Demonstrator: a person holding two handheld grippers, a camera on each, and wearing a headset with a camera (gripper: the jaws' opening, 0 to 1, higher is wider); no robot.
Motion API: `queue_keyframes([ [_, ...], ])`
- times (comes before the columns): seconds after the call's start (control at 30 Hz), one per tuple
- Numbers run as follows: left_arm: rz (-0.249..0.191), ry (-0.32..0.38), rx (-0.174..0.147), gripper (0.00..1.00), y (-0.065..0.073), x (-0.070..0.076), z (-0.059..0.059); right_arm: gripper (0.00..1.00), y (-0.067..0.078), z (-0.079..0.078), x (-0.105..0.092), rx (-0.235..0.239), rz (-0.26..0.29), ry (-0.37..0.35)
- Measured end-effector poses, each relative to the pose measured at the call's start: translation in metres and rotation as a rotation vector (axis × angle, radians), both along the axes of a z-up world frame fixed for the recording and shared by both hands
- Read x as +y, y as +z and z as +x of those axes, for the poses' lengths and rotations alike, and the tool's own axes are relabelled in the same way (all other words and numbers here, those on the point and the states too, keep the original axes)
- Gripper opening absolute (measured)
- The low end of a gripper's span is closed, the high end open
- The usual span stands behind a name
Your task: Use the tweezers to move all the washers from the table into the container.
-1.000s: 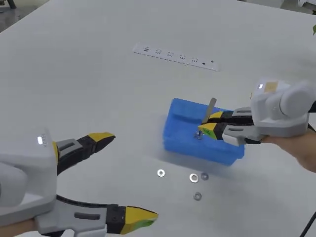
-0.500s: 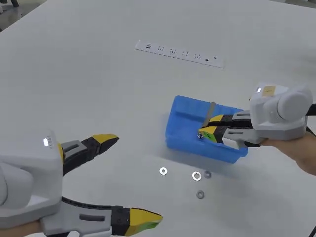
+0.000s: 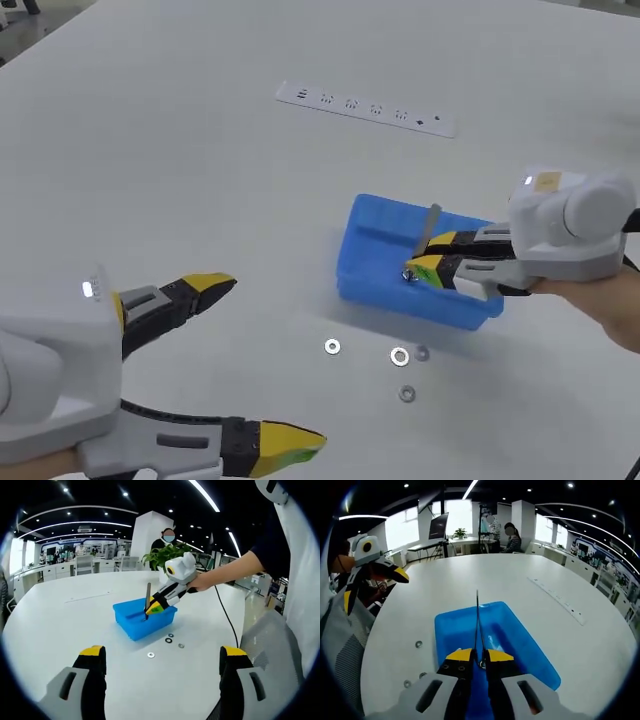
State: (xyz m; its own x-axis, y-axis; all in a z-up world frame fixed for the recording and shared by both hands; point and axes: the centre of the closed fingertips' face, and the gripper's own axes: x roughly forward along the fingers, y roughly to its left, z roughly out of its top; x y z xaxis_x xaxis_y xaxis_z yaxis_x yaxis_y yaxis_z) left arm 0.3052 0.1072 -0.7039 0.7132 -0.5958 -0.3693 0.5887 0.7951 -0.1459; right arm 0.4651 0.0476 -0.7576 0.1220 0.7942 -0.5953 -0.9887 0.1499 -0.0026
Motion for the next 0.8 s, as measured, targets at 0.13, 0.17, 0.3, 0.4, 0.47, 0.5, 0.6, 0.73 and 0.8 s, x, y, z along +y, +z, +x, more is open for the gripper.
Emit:
queue_keyframes([
  [0.13, -0.004, -0.001, -0.001, 0.99, 0.002, -0.003, 0.002, 0.11, 0.006, 0.002, -0.002, -0.007, 0.011, -0.008],
  [0.17, -0.007, -0.001, -0.005, 0.99, 0.003, -0.004, 0.003, 0.11, 0.008, 0.003, -0.002, -0.009, 0.014, -0.010],
  [0.3, -0.014, -0.001, -0.016, 0.99, 0.007, -0.007, 0.008, 0.10, 0.014, 0.004, -0.004, -0.017, 0.026, -0.010],
  [0.4, -0.032, -0.009, -0.029, 0.99, 0.013, -0.012, 0.016, 0.10, 0.016, 0.002, -0.004, -0.025, 0.031, -0.003],
  [0.47, -0.042, -0.015, -0.039, 0.99, 0.017, -0.016, 0.022, 0.10, 0.017, 0.002, -0.004, -0.029, 0.031, 0.001],
  [0.5, -0.044, -0.024, -0.047, 0.99, 0.020, -0.018, 0.028, 0.10, 0.018, 0.001, -0.004, -0.032, 0.033, 0.005],
  [0.6, -0.050, -0.045, -0.070, 0.99, 0.026, -0.024, 0.044, 0.09, 0.020, -0.002, -0.003, -0.040, 0.035, 0.021],
  [0.73, -0.084, -0.061, -0.104, 0.96, 0.037, -0.032, 0.071, 0.09, 0.022, -0.003, -0.003, -0.056, 0.030, 0.037],
  [0.8, -0.088, -0.082, -0.115, 0.93, 0.040, -0.035, 0.084, 0.09, 0.021, -0.003, -0.005, -0.058, 0.032, 0.038],
])
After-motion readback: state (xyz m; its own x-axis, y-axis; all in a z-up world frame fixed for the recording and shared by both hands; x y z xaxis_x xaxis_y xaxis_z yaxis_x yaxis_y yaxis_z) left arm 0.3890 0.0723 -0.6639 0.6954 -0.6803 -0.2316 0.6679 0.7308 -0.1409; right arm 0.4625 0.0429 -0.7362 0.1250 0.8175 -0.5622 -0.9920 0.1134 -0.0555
